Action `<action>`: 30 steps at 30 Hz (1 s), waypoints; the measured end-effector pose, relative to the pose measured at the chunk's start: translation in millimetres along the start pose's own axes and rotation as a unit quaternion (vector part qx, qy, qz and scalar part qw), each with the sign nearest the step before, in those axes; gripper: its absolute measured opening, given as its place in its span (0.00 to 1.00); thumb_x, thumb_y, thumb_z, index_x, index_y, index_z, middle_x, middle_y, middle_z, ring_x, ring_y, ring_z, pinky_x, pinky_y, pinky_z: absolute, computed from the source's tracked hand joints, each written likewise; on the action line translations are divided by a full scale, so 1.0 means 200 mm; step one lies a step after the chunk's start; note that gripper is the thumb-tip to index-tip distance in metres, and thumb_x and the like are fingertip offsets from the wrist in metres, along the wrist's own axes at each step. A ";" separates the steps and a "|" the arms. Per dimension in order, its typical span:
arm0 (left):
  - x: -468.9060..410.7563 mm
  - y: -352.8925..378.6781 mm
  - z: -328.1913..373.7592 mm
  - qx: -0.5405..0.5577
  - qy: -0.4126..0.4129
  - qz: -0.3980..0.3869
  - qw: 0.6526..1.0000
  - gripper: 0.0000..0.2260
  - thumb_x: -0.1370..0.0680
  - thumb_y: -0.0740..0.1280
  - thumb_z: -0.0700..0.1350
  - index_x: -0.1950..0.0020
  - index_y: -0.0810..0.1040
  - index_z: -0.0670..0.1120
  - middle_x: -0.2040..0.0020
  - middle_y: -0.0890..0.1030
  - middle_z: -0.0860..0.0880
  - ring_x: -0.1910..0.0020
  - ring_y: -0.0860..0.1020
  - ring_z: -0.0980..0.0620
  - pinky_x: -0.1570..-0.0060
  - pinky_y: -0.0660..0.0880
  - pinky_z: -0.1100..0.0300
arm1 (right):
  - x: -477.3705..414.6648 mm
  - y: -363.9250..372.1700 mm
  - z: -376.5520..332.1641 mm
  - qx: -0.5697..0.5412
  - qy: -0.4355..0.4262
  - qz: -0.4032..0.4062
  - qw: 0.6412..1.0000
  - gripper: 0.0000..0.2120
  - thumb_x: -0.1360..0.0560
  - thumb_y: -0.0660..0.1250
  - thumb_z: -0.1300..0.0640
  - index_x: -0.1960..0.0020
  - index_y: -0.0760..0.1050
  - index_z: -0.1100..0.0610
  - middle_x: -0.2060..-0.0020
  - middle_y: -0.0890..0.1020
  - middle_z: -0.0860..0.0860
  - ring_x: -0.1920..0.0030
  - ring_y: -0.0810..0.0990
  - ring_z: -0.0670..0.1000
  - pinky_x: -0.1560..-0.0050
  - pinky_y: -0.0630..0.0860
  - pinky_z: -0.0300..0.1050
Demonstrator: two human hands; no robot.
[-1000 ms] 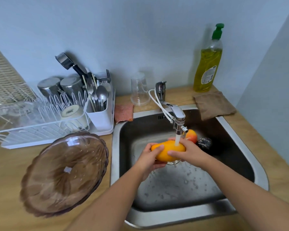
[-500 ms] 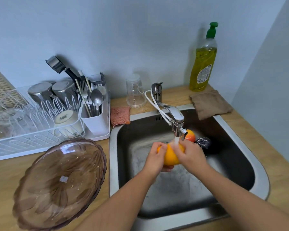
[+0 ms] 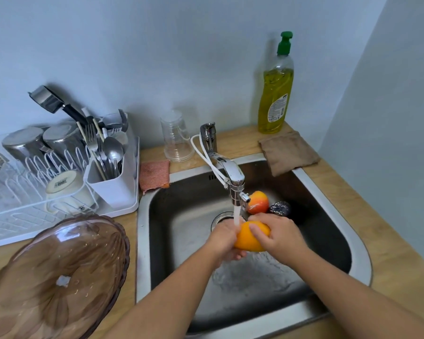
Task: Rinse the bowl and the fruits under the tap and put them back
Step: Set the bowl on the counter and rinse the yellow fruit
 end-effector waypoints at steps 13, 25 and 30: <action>0.03 0.01 -0.08 0.140 -0.069 -0.032 0.987 0.30 0.23 0.50 0.68 0.43 0.72 0.43 0.68 0.76 0.44 0.80 0.70 0.53 0.76 0.68 0.67 | -0.15 0.07 -0.08 -0.269 0.119 0.024 0.956 0.15 0.23 0.58 0.47 0.38 0.72 0.47 0.47 0.78 0.50 0.49 0.76 0.49 0.53 0.72 0.43; 0.09 -0.03 -0.18 0.029 0.071 0.050 0.996 0.14 0.18 0.47 0.60 0.51 0.68 0.54 0.67 0.71 0.44 0.77 0.68 0.53 0.77 0.65 0.65 | -0.22 0.14 -0.14 -0.316 0.211 0.078 0.922 0.19 0.21 0.54 0.63 0.70 0.68 0.53 0.70 0.71 0.50 0.59 0.69 0.53 0.66 0.59 0.42; 0.02 -0.06 -0.19 0.140 0.023 0.105 0.984 0.22 0.19 0.47 0.62 0.44 0.74 0.50 0.55 0.82 0.45 0.62 0.80 0.50 0.60 0.80 0.55 | 0.01 0.31 -0.29 -0.306 0.131 0.082 0.940 0.21 0.24 0.54 0.45 0.36 0.69 0.54 0.43 0.72 0.48 0.42 0.69 0.47 0.41 0.67 0.41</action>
Point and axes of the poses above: each hand's wrist, its own x-axis away from the middle knuckle, its own y-axis out of the palm, z = x × y, the point moved 3 cm from there along -x, towards the middle knuckle
